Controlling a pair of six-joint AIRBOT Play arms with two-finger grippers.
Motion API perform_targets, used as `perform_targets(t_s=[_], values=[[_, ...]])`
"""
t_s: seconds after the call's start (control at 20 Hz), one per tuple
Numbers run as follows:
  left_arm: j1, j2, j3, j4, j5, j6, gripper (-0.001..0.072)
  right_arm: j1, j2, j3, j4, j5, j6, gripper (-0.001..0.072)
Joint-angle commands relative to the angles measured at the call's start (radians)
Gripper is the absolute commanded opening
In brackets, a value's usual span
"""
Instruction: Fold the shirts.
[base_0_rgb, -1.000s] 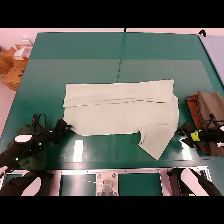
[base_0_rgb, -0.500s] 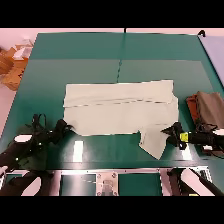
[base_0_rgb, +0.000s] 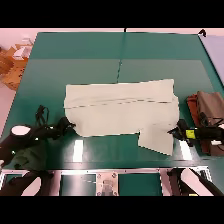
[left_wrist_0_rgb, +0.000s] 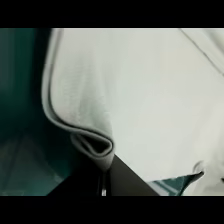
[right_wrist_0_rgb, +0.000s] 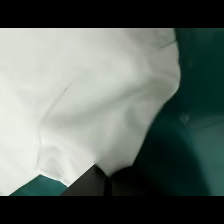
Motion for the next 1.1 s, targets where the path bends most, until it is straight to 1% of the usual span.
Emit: perform_targets(t_s=[0.0, 0.1, 0.15, 0.2, 0.3, 0.45, 0.55, 0.65, 0.95, 1.05], values=[[0.001, 0.019, 0.148, 0.456, -0.216, -0.263, 0.0018, -0.001, 0.140, 0.100, -0.188, 0.108, 0.117, 0.0017], [0.001, 0.068, 0.242, 0.613, -0.301, -0.349, 0.0018, 0.000, 0.192, 0.142, -0.225, 0.143, 0.138, 0.0017], [0.001, 0.080, 0.282, 0.661, -0.349, -0.367, 0.0018, 0.000, 0.200, 0.158, -0.213, 0.150, 0.138, 0.0017], [0.001, 0.077, 0.319, 0.686, -0.398, -0.365, 0.0019, 0.001, 0.201, 0.175, -0.188, 0.155, 0.133, 0.0017], [0.001, 0.077, 0.354, 0.675, -0.411, -0.351, 0.0019, 0.016, 0.200, 0.198, -0.117, 0.153, 0.110, 0.0017], [0.001, 0.076, 0.404, 0.661, -0.371, -0.349, 0.0019, 0.092, 0.168, 0.249, -0.032, 0.095, 0.111, 0.0018], [0.001, 0.043, 0.446, 0.633, -0.343, -0.341, 0.0019, 0.140, 0.094, 0.296, 0.018, 0.047, 0.112, 0.0018], [0.001, -0.050, 0.502, 0.547, -0.328, -0.283, 0.0019, 0.180, -0.017, 0.367, 0.042, 0.011, 0.112, 0.0018], [0.001, -0.443, 0.750, 0.338, -0.240, -0.188, 0.0019, 0.225, -0.327, 0.586, 0.052, -0.036, 0.111, 0.0018], [-0.001, -0.566, 0.829, 0.279, -0.220, -0.185, 0.0019, 0.241, -0.419, 0.626, 0.079, -0.072, 0.104, 0.0019]])
